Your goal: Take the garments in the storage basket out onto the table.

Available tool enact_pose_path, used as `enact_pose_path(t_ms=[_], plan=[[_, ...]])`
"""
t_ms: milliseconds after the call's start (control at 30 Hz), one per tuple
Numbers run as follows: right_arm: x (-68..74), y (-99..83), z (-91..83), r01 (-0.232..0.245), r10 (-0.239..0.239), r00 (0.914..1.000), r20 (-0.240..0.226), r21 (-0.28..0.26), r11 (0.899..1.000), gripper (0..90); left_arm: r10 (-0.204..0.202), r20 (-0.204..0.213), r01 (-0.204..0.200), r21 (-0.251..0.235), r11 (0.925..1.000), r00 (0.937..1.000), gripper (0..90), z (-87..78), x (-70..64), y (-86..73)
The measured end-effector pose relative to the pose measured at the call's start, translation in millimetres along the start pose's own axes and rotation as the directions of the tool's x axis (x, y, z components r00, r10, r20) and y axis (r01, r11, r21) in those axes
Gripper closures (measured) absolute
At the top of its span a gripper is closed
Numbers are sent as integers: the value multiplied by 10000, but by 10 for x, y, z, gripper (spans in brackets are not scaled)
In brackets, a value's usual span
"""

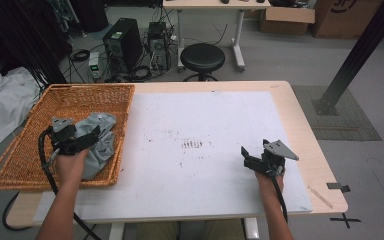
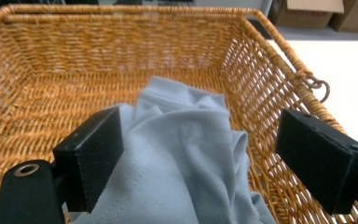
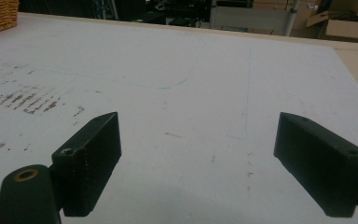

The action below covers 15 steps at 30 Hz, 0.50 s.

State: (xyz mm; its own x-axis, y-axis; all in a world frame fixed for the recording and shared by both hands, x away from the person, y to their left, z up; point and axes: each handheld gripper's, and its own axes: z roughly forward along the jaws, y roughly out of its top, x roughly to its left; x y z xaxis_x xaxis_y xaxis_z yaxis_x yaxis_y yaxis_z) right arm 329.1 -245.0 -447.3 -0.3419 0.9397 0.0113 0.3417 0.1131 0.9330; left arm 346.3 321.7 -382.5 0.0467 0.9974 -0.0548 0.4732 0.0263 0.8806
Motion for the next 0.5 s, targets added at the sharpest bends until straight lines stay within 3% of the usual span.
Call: enact_pose_path(t_ms=[100,200,500], plan=[[-2,-1,-2,-10,10,10000,0,-20,10000,144,139,-222,-128,488,9987,9997,160,53,0,-3],[-1,0,-1,-9,9,10000,0,-13,10000,144,16,-421,27,1013,9948,9991,160,113,26,-20],[-1,0,-1,-11,11,10000,20,-9,10000,144,-104,-269,145,1551,9878,9996,158,218,53,-39]])
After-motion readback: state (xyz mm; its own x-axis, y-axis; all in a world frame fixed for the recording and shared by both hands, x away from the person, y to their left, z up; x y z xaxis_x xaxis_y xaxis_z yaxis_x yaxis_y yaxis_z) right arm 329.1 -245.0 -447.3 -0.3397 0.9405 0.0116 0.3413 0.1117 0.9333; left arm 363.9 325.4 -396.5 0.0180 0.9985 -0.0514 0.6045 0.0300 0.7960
